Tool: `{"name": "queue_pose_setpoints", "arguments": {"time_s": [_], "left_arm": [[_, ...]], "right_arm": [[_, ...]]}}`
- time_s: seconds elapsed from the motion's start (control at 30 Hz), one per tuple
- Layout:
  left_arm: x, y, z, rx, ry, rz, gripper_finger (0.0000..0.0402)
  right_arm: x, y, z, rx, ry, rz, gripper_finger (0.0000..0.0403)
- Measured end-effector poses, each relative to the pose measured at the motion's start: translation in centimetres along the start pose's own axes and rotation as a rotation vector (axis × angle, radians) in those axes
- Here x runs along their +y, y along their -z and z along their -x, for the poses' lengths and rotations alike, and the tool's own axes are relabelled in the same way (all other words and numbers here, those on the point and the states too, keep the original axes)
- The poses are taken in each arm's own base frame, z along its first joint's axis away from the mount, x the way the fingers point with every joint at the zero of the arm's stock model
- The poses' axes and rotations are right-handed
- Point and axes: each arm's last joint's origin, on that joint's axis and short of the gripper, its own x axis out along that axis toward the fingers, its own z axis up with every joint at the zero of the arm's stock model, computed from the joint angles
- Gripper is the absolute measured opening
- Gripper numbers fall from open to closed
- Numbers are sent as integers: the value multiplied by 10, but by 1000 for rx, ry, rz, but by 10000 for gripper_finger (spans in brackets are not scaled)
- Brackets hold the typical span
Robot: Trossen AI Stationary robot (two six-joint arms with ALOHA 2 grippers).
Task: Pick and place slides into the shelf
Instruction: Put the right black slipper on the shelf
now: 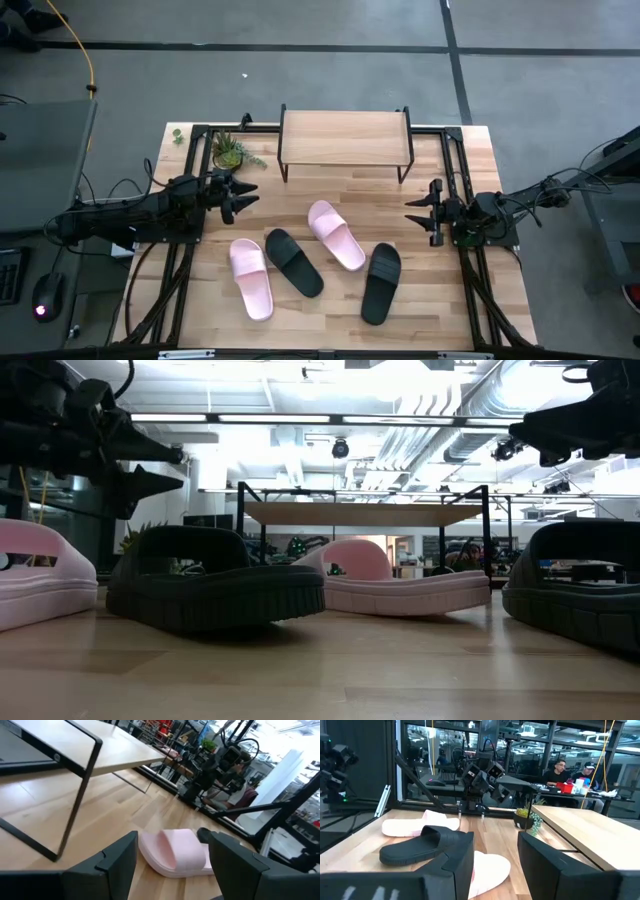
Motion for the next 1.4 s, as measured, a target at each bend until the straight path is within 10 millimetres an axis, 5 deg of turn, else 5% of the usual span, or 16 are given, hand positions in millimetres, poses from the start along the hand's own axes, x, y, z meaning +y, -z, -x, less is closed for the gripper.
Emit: {"name": "queue_pose_setpoints", "arguments": {"time_s": [0.57,1.03,1.4], "left_arm": [[-1,0,0,0,14,25,225],[-3,0,0,22,87,-152,225],[-21,-27,5,-27,185,-170,225]], "right_arm": [[0,2,0,19,0,-32,142],[0,1,0,13,1,-71,142],[-2,-9,1,-12,5,-120,142]]}}
